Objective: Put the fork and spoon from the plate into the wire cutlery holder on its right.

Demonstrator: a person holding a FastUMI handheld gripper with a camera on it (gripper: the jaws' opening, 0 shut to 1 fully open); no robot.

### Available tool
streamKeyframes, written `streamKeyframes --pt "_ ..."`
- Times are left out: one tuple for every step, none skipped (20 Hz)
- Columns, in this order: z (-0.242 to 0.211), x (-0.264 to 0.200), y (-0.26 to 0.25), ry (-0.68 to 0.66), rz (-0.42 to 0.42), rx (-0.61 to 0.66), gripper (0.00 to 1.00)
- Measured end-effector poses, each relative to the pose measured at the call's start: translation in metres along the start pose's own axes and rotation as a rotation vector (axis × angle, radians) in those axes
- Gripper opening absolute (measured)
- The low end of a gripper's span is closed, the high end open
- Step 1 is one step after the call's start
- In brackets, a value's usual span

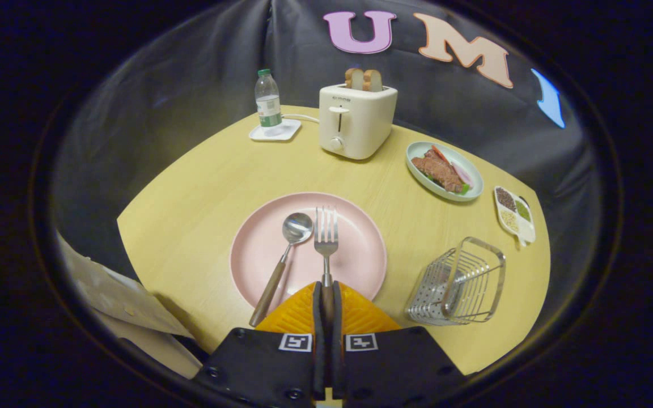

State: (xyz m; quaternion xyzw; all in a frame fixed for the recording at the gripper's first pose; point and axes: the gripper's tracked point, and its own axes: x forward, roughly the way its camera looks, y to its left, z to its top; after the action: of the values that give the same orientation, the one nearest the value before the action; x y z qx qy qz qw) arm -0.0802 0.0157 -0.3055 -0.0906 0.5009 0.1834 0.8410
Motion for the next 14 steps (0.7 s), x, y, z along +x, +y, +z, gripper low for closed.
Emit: streamKeyframes --pt "0.001 -0.005 -0.005 0.002 -0.001 -0.014 0.08" --pt "0.004 -0.009 -0.010 0.002 -0.004 -0.028 0.08" --pt "0.005 -0.012 -0.015 0.005 -0.006 -0.039 0.08" --pt "0.005 -0.015 -0.020 0.007 -0.007 -0.049 0.08" --pt "0.006 -0.019 -0.025 0.012 -0.007 -0.058 0.08" --pt "0.006 -0.021 -0.030 0.016 -0.007 -0.066 0.08" --pt "0.005 -0.025 -0.036 0.020 -0.009 -0.074 0.08" --pt "0.004 -0.027 -0.041 0.028 -0.010 -0.082 0.08" --pt "0.004 -0.030 -0.047 0.031 -0.011 -0.089 0.08" --pt "0.003 -0.033 -0.053 0.034 -0.012 -0.094 0.08" --pt "0.003 -0.036 -0.058 0.038 -0.014 -0.098 0.08" --pt "0.002 -0.038 -0.065 0.045 -0.017 -0.101 0.08" --pt "0.001 -0.041 -0.072 0.052 -0.020 -0.105 0.08" --pt "-0.001 -0.043 -0.078 0.059 -0.023 -0.110 0.08"
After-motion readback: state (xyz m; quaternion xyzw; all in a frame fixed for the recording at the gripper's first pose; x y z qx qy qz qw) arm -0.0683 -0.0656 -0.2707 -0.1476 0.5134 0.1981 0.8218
